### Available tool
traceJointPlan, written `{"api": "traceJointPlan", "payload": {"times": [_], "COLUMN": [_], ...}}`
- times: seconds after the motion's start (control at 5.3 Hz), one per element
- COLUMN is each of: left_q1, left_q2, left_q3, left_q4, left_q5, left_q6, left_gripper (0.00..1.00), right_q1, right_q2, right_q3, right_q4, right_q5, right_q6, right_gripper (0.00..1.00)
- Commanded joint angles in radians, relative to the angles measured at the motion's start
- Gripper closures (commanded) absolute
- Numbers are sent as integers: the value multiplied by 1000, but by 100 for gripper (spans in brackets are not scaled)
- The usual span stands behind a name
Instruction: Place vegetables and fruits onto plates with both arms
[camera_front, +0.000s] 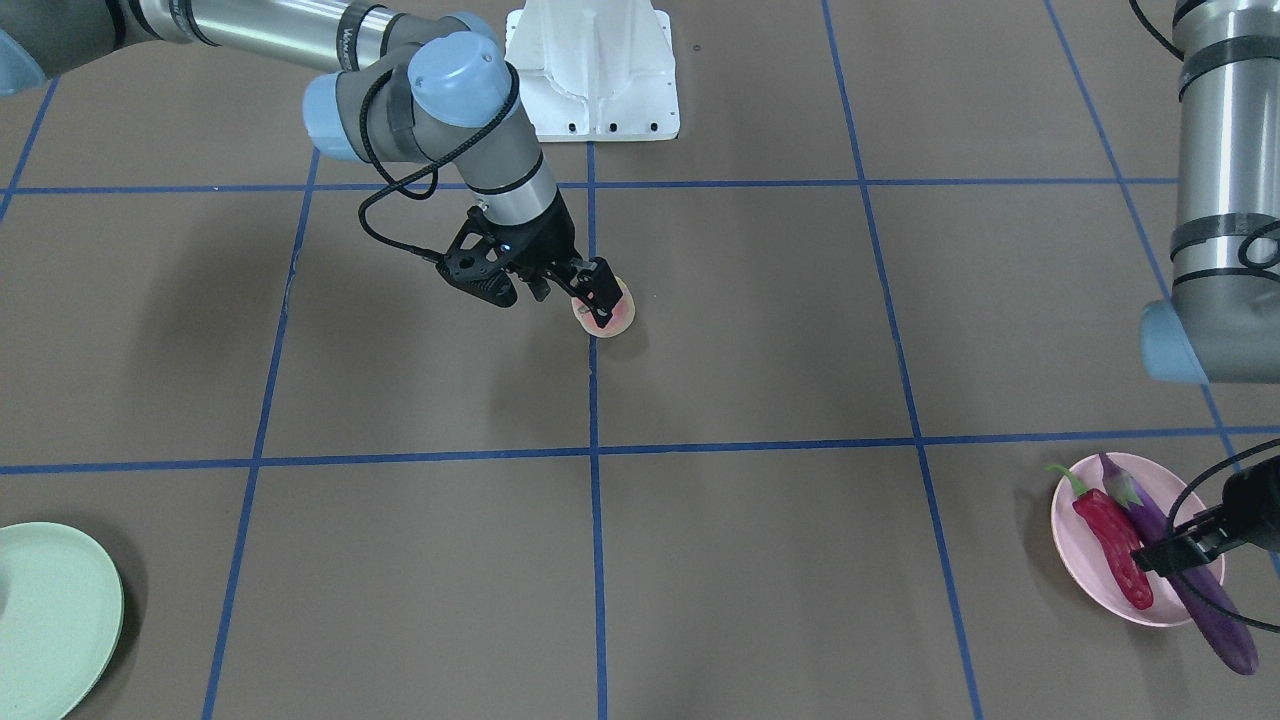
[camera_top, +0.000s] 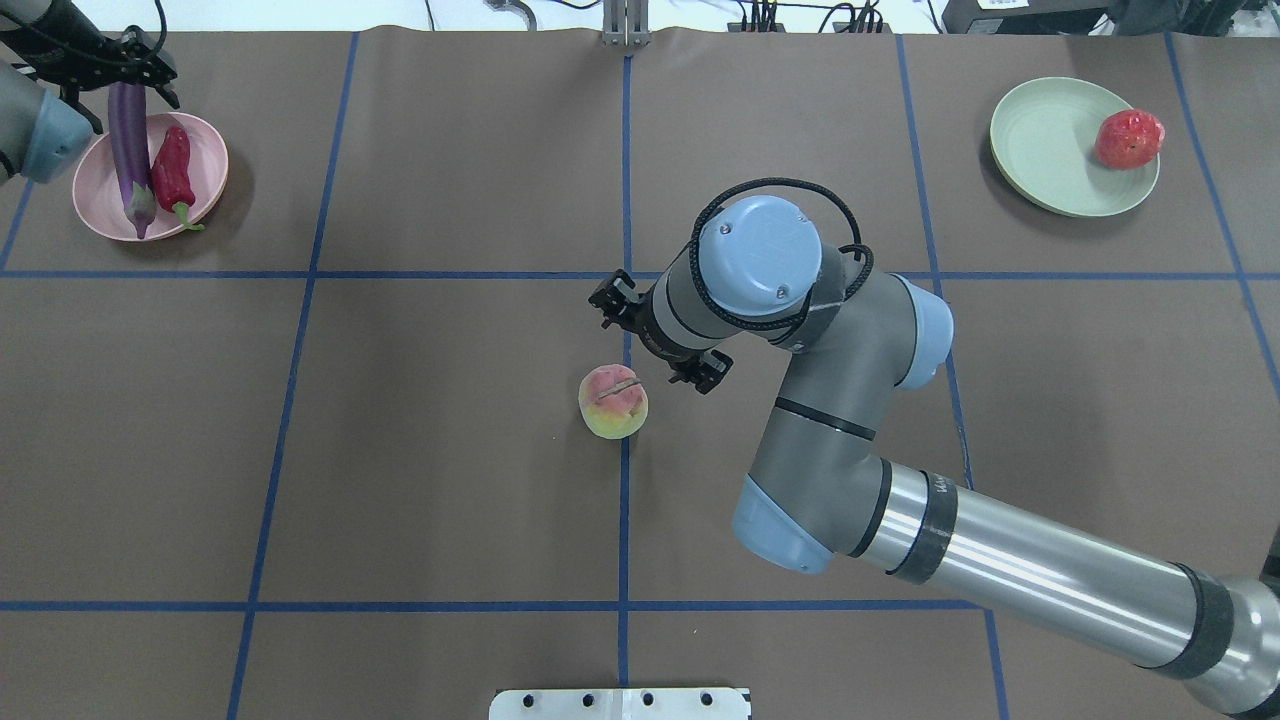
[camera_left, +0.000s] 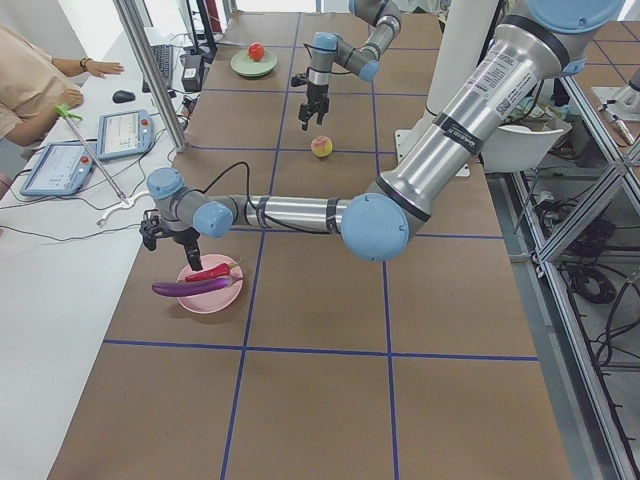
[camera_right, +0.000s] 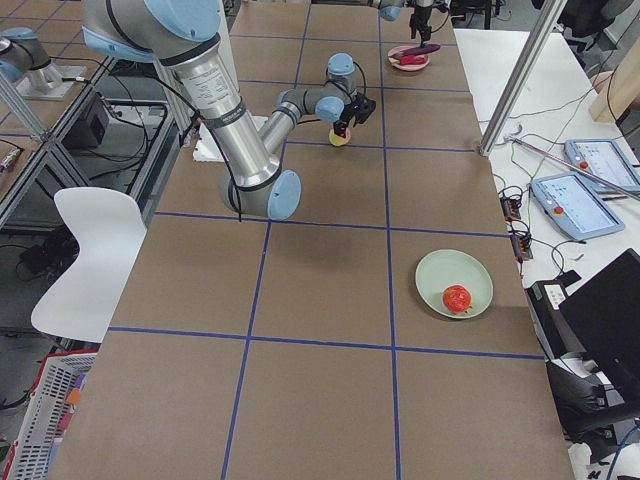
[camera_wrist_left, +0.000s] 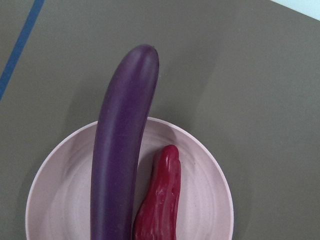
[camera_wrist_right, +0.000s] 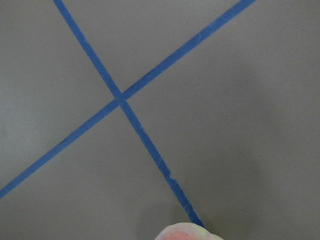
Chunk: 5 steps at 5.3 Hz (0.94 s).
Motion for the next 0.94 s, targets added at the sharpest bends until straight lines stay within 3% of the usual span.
{"api": "traceJointPlan", "payload": {"times": [0.0, 0.19, 0.75], "left_q1": [2, 19, 21], "left_q2": [0, 0, 0], "left_q3": [-17, -25, -36], "left_q4": [-1, -4, -7], "left_q5": [0, 0, 0], "left_q6": [-26, -67, -77], "left_gripper": [0, 0, 0], "right_q1": [-38, -50, -62], "right_q2": [43, 100, 105], "right_q3": [-48, -113, -112], "right_q4": [-48, -48, -76], "right_q5": [4, 1, 13], "right_q6": [63, 104, 98], "right_gripper": [0, 0, 1]}}
